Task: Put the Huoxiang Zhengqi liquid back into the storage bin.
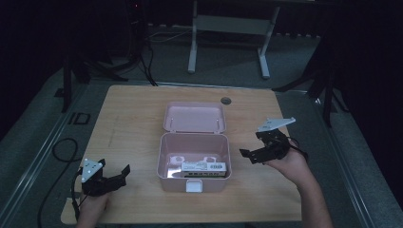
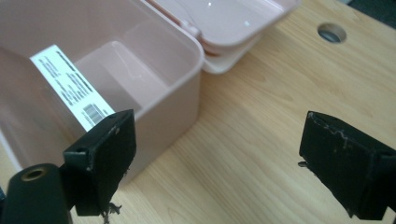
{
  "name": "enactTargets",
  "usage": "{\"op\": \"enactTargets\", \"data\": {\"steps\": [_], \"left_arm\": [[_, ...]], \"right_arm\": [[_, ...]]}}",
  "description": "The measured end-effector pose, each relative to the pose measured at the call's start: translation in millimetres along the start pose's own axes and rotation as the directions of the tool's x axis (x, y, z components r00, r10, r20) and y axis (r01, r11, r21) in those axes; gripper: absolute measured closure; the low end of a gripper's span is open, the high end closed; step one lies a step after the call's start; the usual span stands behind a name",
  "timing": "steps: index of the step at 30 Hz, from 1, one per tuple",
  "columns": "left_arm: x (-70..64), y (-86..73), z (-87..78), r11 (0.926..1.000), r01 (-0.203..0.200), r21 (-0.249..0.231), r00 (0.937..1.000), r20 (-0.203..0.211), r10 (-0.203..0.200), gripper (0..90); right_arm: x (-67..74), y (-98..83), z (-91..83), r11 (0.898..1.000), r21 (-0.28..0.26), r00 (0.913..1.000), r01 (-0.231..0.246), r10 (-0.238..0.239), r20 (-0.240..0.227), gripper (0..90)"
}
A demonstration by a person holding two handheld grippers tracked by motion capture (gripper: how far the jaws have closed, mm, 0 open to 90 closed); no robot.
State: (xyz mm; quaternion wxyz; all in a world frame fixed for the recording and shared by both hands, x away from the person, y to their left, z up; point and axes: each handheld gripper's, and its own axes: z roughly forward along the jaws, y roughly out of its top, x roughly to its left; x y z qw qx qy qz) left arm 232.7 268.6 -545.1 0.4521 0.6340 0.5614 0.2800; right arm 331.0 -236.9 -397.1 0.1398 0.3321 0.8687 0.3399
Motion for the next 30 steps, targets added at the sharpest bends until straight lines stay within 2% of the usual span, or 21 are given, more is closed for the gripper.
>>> {"op": "enactTargets", "data": {"steps": [4, 7, 10, 15, 18, 19, 21, 24, 27, 30], "left_arm": [[-0.3, -0.1, 0.2, 1.0000, 0.002, 0.000, 1.0000, 0.000, -0.002, 1.4], [-0.5, -0.2, 0.4, 1.0000, 0.002, 0.002, 1.0000, 0.001, -0.002, 1.4], [-0.7, -0.1, 0.4, 1.0000, 0.002, 0.002, 1.0000, 0.001, -0.002, 1.4], [-1.7, 0.0, 0.7, 1.0000, 0.001, 0.002, 1.0000, 0.003, -0.001, 1.4], [-2.1, 0.1, 0.9, 1.0000, -0.004, 0.005, 1.0000, 0.004, 0.004, 1.4], [-2.1, 0.1, 0.9, 1.0000, -0.004, 0.005, 1.0000, 0.004, 0.004, 1.4], [-2.1, 0.2, 1.0, 1.0000, -0.004, 0.005, 1.0000, 0.004, 0.004, 1.4], [-2.1, 0.0, 1.3, 1.0000, -0.002, 0.007, 1.0000, 0.005, 0.002, 1.4], [-2.4, 0.0, 2.1, 1.0000, 0.000, 0.009, 1.0000, 0.005, 0.000, 1.4], [-2.4, 0.1, 2.2, 0.9999, 0.000, 0.010, 1.0000, 0.006, 0.000, 1.4]], "right_arm": [[-6.6, -15.0, -1.2, 0.999, -0.001, 0.9981, -0.052, 0.052, 0.034, 10.8], [-11.2, -26.9, -1.8, 0.996, -0.012, 0.9937, -0.084, 0.084, 0.074, 10.8], [-14.6, -39.6, -2.1, 0.992, -0.033, 0.9879, -0.122, 0.125, 0.092, 10.8], [-20.6, -64.5, -3.7, 0.974, -0.098, 0.9664, -0.205, 0.218, 0.137, 10.8], [-22.0, -84.0, -0.9, 0.965, -0.122, 0.9552, -0.234, 0.252, 0.156, 10.9], [-22.3, -91.9, 1.1, 0.958, -0.132, 0.9482, -0.255, 0.274, 0.160, 10.9], [-21.7, -102.3, 3.2, 0.954, -0.138, 0.9422, -0.265, 0.287, 0.173, 10.9], [-21.3, -120.2, 6.5, 0.946, -0.157, 0.9269, -0.284, 0.313, 0.207, 11.2], [-20.6, -132.1, 8.2, 0.940, -0.169, 0.9174, -0.296, 0.329, 0.223, 12.2], [-20.0, -143.0, 8.8, 0.930, -0.194, 0.9021, -0.311, 0.353, 0.247, 12.3]]}}
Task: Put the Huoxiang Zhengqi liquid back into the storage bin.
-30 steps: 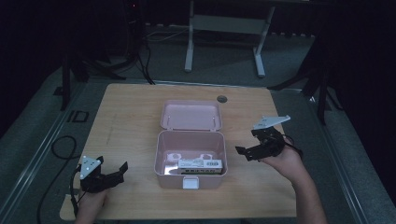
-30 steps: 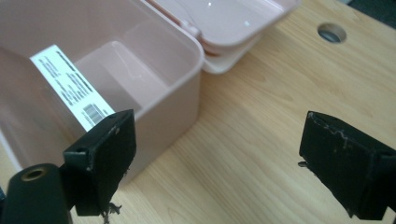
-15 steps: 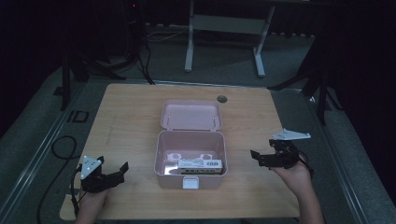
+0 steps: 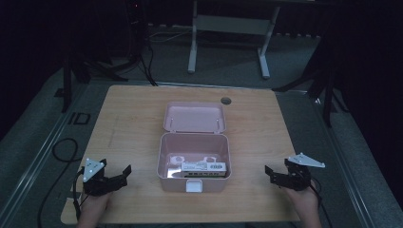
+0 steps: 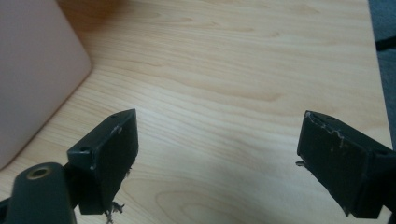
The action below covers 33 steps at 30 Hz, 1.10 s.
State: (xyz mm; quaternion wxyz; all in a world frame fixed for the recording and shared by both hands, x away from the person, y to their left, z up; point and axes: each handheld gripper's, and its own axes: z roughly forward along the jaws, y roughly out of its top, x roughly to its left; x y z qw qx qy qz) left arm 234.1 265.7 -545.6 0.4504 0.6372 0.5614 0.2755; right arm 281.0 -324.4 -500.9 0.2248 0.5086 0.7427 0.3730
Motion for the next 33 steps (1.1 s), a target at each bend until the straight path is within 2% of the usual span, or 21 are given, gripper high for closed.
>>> {"op": "enactTargets", "data": {"steps": [4, 12, 19, 27, 33], "left_arm": [[0.4, -0.1, -0.2, 1.0000, 0.000, -0.001, 1.0000, -0.001, 0.000, 1.4], [0.1, -0.2, 0.0, 1.0000, -0.002, 0.005, 1.0000, 0.002, 0.002, 1.4], [0.6, -0.2, 0.2, 1.0000, 0.002, 0.008, 1.0000, 0.006, -0.002, 1.4], [0.8, -0.4, 0.8, 0.9999, -0.003, 0.014, 1.0000, 0.007, 0.003, 1.4], [1.7, -0.3, 0.3, 0.9999, -0.002, 0.011, 0.9999, 0.010, 0.002, 1.4]], "right_arm": [[-4.7, -14.1, -1.0, 0.999, -0.024, 0.9984, -0.048, 0.049, 0.027, 12.3], [-9.0, -31.7, 1.3, 0.994, -0.018, 0.9933, -0.107, 0.108, 0.042, 12.6], [-8.0, -45.4, 9.1, 0.992, -0.002, 0.9909, -0.123, 0.123, 0.053, 12.5], [-9.9, -49.5, 8.7, 0.989, -0.014, 0.9884, -0.144, 0.145, 0.045, 12.2], [-4.7, -43.5, 3.6, 0.993, 0.005, 0.9923, -0.119, 0.119, 0.033, 11.9]]}}
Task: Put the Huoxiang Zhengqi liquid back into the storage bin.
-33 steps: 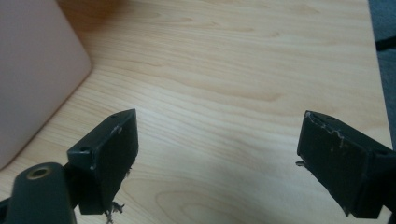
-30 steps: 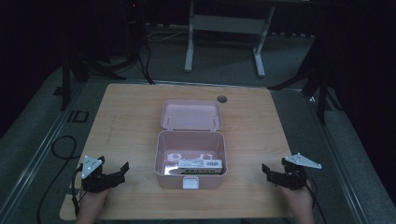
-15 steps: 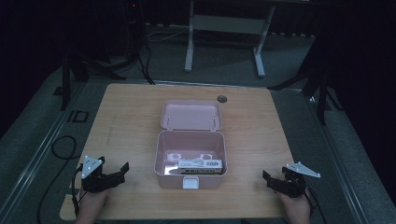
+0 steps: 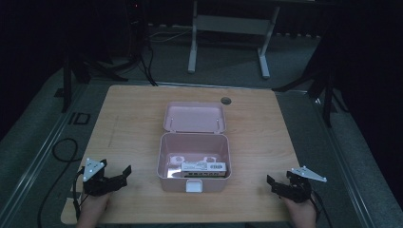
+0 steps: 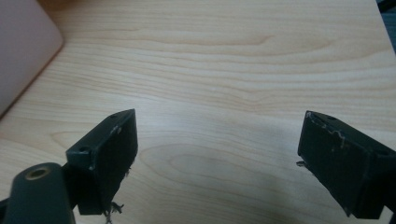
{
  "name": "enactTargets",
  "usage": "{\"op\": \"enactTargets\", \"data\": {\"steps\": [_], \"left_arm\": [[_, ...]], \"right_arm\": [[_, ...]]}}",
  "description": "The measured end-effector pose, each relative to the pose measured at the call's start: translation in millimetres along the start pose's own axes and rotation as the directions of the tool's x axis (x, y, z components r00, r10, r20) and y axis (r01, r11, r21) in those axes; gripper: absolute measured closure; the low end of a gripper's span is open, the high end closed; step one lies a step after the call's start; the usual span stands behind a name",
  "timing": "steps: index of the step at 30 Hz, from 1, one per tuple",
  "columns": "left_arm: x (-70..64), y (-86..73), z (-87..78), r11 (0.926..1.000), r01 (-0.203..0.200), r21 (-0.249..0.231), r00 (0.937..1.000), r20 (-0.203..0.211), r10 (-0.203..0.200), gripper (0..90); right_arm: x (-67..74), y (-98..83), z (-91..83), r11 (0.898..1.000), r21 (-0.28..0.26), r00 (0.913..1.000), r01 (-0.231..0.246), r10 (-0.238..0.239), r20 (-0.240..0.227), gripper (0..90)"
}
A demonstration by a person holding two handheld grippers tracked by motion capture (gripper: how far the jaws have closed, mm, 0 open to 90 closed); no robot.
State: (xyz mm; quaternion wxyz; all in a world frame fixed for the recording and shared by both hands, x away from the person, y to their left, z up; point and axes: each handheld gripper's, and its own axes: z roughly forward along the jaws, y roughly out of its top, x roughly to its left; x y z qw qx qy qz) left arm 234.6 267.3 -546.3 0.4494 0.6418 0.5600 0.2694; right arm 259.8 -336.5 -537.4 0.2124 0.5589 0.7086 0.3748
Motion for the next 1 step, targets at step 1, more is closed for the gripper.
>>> {"op": "enactTargets", "data": {"steps": [1], "left_arm": [[0.3, 0.0, -0.1, 1.0000, 0.003, 0.000, 1.0000, 0.000, -0.003, 1.4]], "right_arm": [[0.8, 1.4, -1.4, 1.000, 0.002, 1.0000, 0.002, -0.002, -0.006, 11.8]]}}
